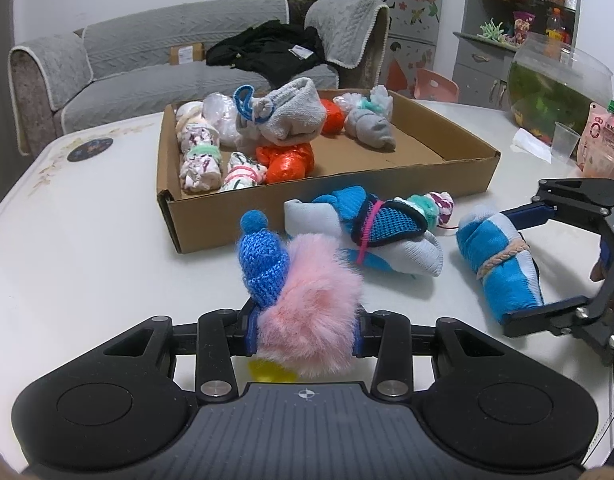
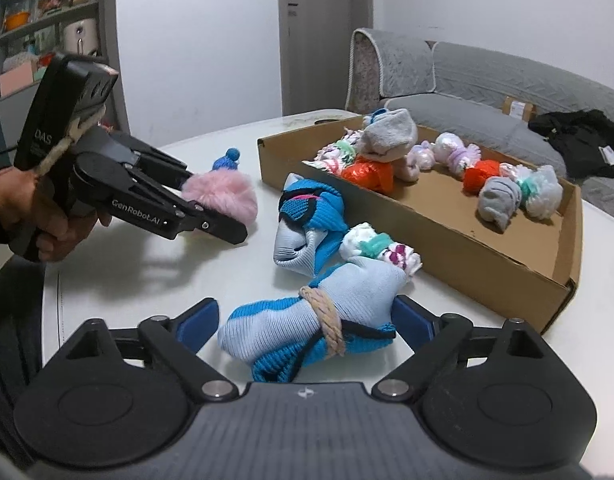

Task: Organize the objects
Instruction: 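Carry the hat and sock bundle over the box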

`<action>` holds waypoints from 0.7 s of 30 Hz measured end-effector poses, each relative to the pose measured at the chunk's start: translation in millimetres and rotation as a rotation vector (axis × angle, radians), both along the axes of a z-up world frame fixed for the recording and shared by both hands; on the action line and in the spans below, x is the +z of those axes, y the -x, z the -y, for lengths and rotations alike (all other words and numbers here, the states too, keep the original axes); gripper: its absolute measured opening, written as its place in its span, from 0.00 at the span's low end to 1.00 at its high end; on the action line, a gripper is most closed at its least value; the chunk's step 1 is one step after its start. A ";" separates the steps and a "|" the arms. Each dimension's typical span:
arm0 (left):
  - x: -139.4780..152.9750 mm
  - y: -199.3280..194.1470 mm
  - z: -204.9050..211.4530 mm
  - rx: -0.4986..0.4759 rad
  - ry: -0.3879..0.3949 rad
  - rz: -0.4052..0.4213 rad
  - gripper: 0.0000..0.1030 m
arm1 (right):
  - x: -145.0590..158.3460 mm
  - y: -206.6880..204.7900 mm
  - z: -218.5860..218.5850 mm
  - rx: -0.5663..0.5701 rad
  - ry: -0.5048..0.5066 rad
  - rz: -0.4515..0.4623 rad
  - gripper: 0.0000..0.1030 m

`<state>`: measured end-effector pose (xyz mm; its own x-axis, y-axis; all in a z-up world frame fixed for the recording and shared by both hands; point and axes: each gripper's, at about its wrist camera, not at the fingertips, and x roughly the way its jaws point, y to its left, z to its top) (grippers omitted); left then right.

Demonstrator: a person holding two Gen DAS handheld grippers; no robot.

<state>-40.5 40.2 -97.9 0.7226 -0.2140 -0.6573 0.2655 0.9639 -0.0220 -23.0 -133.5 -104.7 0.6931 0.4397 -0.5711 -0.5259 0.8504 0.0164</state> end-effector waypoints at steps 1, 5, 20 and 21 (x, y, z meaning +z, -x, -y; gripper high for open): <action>0.2 0.3 1.2 -0.004 -0.004 0.000 0.45 | -0.6 -1.1 0.0 0.000 0.003 -0.001 0.76; 8.1 2.2 2.4 -0.009 -0.007 0.020 0.44 | 0.8 1.8 3.7 0.012 -0.021 -0.009 0.65; 81.6 -60.9 6.1 -0.065 -0.102 0.137 0.45 | 92.9 -24.0 73.8 -0.045 0.019 0.148 0.63; 81.0 -69.3 5.2 -0.065 -0.098 0.124 0.45 | 96.8 -31.5 76.8 -0.046 0.026 0.149 0.63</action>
<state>28.8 34.9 -16.8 0.7862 -0.2018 -0.5841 0.3217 0.9407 0.1080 8.5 -210.3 -7.9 0.7903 0.3919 -0.4710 -0.4811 0.8729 -0.0809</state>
